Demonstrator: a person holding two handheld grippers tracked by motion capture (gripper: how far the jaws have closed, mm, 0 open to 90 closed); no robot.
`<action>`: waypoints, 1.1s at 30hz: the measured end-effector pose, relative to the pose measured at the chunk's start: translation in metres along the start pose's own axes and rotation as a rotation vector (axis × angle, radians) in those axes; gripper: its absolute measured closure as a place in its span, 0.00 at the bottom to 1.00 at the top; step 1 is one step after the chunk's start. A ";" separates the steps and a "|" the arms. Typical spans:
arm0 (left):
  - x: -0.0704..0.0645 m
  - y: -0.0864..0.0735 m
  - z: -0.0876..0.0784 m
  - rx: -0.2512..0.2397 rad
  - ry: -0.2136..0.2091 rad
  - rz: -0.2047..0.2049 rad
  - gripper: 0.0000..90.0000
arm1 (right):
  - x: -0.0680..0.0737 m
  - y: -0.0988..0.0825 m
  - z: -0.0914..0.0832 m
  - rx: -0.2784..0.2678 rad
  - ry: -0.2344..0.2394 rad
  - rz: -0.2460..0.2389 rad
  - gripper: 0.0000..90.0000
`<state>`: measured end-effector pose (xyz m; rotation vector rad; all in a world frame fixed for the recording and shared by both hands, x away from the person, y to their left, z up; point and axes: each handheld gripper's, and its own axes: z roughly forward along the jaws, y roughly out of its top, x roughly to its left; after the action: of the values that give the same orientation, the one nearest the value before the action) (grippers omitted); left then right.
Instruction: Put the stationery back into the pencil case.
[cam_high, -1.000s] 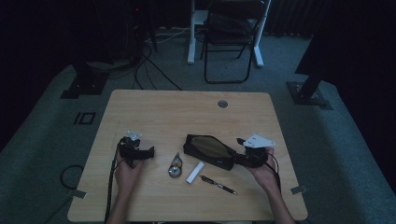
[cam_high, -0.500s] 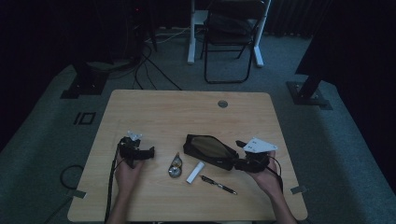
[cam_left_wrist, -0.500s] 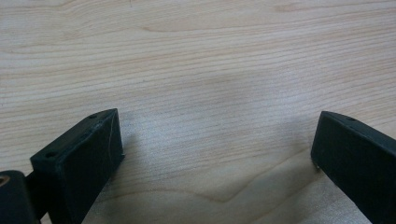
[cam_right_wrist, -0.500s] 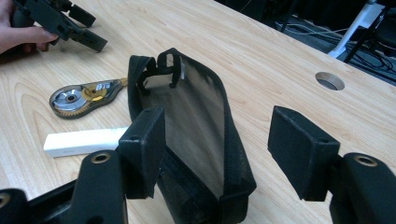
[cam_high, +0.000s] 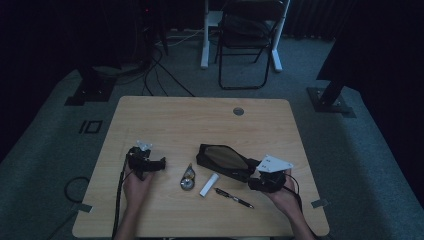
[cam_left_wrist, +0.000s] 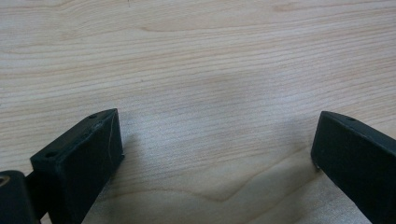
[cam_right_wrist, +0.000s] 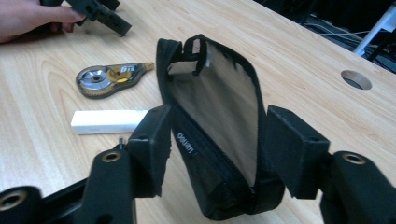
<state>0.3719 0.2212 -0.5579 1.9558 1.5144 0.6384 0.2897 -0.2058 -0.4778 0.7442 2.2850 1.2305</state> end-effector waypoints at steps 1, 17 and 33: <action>0.000 0.000 0.000 0.000 0.000 0.000 0.03 | 0.001 0.000 0.000 -0.001 0.002 -0.003 0.49; -0.001 0.000 0.000 0.000 -0.001 0.003 0.03 | 0.016 -0.013 -0.001 0.016 0.046 -0.020 0.60; -0.001 0.000 0.000 0.001 -0.002 0.004 0.03 | 0.029 -0.024 0.010 0.060 0.076 -0.037 0.64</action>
<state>0.3715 0.2206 -0.5578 1.9602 1.5095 0.6371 0.2673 -0.1919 -0.5073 0.6834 2.3955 1.1972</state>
